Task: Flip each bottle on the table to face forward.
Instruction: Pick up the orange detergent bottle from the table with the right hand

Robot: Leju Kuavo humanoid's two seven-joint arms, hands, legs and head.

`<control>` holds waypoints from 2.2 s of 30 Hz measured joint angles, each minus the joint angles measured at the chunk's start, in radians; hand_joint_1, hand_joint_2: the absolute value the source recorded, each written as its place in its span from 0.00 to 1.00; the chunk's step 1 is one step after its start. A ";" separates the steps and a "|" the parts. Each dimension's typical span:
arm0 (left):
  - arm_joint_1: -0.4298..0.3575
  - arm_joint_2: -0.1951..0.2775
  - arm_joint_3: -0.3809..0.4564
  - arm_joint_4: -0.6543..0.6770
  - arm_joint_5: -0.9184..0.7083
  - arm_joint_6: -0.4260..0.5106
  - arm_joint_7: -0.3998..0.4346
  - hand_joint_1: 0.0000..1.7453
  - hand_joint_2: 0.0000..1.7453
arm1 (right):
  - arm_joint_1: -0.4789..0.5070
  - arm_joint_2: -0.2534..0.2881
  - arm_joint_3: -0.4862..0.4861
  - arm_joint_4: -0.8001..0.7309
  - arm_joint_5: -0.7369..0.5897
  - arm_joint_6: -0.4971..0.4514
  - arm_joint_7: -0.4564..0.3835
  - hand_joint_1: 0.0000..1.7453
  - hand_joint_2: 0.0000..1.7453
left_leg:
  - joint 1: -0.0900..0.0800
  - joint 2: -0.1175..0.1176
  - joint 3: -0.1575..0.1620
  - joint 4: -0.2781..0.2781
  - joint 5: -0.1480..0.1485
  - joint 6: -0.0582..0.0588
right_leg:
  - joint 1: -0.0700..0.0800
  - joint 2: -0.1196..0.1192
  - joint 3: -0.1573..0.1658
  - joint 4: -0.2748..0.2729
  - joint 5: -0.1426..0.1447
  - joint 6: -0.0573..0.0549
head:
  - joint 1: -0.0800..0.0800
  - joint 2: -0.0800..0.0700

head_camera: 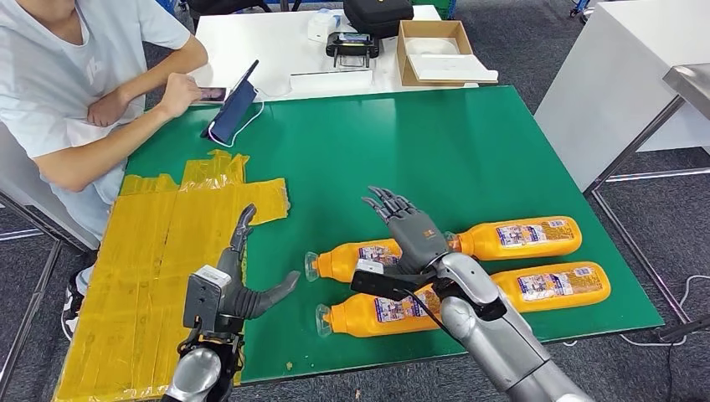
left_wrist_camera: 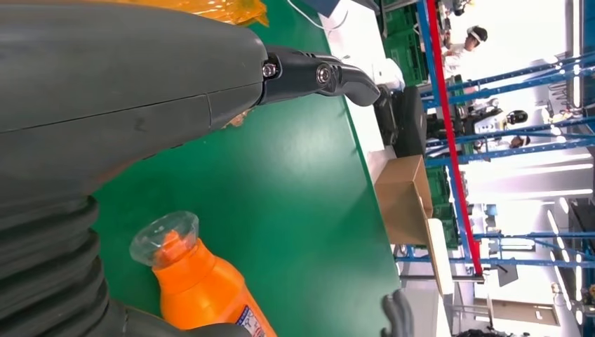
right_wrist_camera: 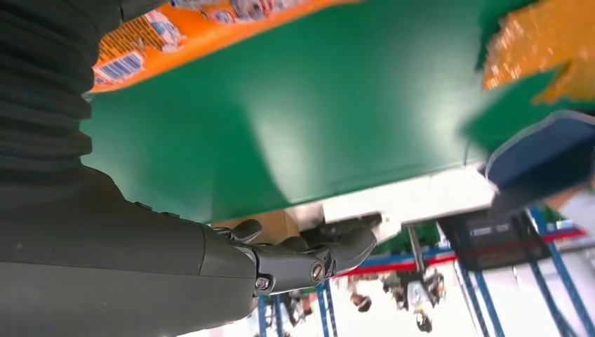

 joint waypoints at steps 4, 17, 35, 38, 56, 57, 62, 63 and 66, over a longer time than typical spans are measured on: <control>-0.004 -0.002 0.004 0.001 0.000 -0.001 0.000 0.00 1.00 | -0.025 -0.014 0.036 0.058 -0.004 0.026 0.004 0.00 1.00 | 0.000 0.000 0.000 0.000 0.000 0.000 | 0.000 0.000 0.000 0.000 0.000 0.000 | 0.000 0.000; -0.008 -0.004 0.010 0.004 0.000 -0.007 0.000 0.00 1.00 | -0.067 -0.035 0.088 0.183 0.004 0.040 0.020 0.00 1.00 | 0.000 0.000 0.000 0.000 0.000 0.000 | 0.000 0.000 -0.001 0.000 0.000 0.000 | 0.000 0.000; -0.011 -0.011 0.011 0.013 0.004 -0.009 0.002 0.00 1.00 | -0.123 -0.054 0.139 0.324 0.074 0.045 0.092 0.00 1.00 | 0.000 0.000 -0.001 0.000 0.000 0.000 | 0.000 0.000 -0.001 0.000 0.000 0.000 | 0.000 0.000; -0.013 -0.014 0.011 0.019 0.007 -0.011 0.003 0.00 1.00 | -0.136 -0.054 0.145 0.356 0.081 0.058 0.085 0.01 1.00 | 0.000 0.000 -0.001 0.000 0.000 0.000 | 0.000 0.000 -0.001 0.000 0.000 0.000 | 0.000 0.000; -0.033 -0.029 0.008 0.056 0.017 -0.022 0.011 0.00 1.00 | -0.229 -0.008 0.223 0.545 0.170 0.053 0.087 0.88 1.00 | 0.000 0.000 0.002 0.000 0.000 0.000 | 0.000 0.000 0.001 0.000 0.000 0.000 | 0.000 0.000; -0.034 -0.029 0.008 0.057 0.017 -0.022 0.012 0.00 1.00 | -0.231 -0.005 0.226 0.551 0.178 0.046 0.092 0.94 1.00 | 0.000 0.000 0.002 0.000 0.000 0.000 | 0.000 0.000 0.001 0.000 0.000 0.000 | 0.000 0.000; -0.035 -0.029 0.008 0.060 0.016 -0.022 0.018 0.00 1.00 | -0.225 0.015 0.231 0.573 0.218 -0.043 0.127 1.00 1.00 | 0.000 0.000 0.003 0.000 0.000 0.000 | 0.000 0.000 0.002 0.000 0.000 0.000 | 0.000 0.000; -0.033 -0.030 0.008 0.060 0.013 -0.022 0.021 0.00 1.00 | -0.217 0.021 0.226 0.572 0.226 -0.077 0.137 1.00 1.00 | 0.000 0.000 0.003 0.000 0.000 0.000 | 0.000 0.000 0.002 0.000 0.000 0.000 | 0.000 0.000; -0.015 -0.030 0.009 0.044 -0.005 -0.020 0.031 0.00 1.00 | -0.155 0.042 0.177 0.523 0.241 -0.208 0.161 1.00 1.00 | 0.000 0.000 0.002 0.000 0.000 0.000 | 0.000 0.000 0.002 0.000 0.001 0.000 | 0.000 0.000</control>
